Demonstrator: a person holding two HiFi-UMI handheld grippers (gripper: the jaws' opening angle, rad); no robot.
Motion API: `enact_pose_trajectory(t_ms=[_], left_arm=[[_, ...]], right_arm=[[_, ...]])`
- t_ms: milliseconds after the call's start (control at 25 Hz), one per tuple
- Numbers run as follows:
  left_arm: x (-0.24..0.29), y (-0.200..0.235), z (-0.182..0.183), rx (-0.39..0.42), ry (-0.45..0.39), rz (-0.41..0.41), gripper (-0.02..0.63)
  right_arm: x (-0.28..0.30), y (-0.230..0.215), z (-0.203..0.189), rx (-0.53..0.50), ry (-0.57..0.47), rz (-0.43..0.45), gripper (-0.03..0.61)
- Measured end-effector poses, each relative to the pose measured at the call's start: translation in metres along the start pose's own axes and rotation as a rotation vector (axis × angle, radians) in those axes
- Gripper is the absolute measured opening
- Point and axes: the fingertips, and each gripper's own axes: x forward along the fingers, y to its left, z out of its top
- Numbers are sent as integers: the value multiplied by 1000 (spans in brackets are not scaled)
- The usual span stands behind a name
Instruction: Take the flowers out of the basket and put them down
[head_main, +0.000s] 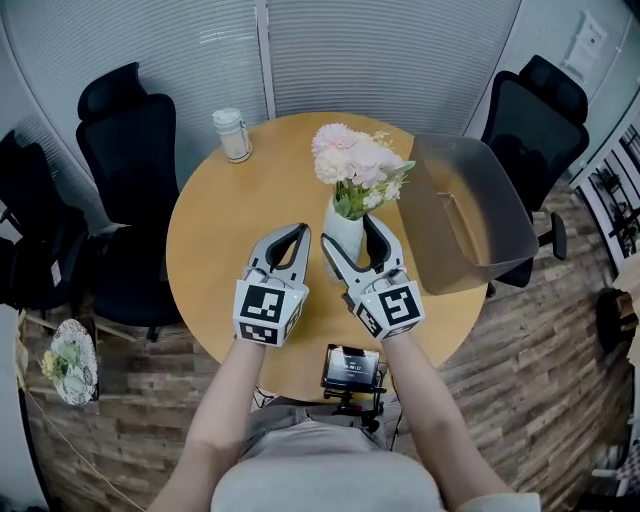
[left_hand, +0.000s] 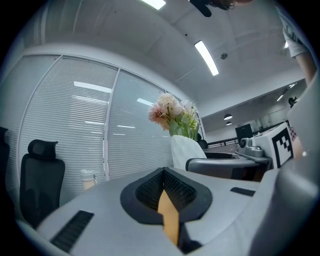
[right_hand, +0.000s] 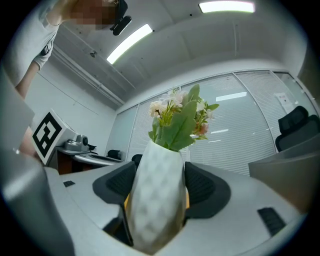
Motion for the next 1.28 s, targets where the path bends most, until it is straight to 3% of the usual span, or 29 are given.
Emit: enact_pose_trajectory(t_ms=[640,1280], left_arm=[[47,40,-39,-158,48,-50,3],[48,44,-68,-173,66,-56,3]], right_arm=[[28,20,-57,16,63,67,328],[29,30,-109,10,188,131,328]])
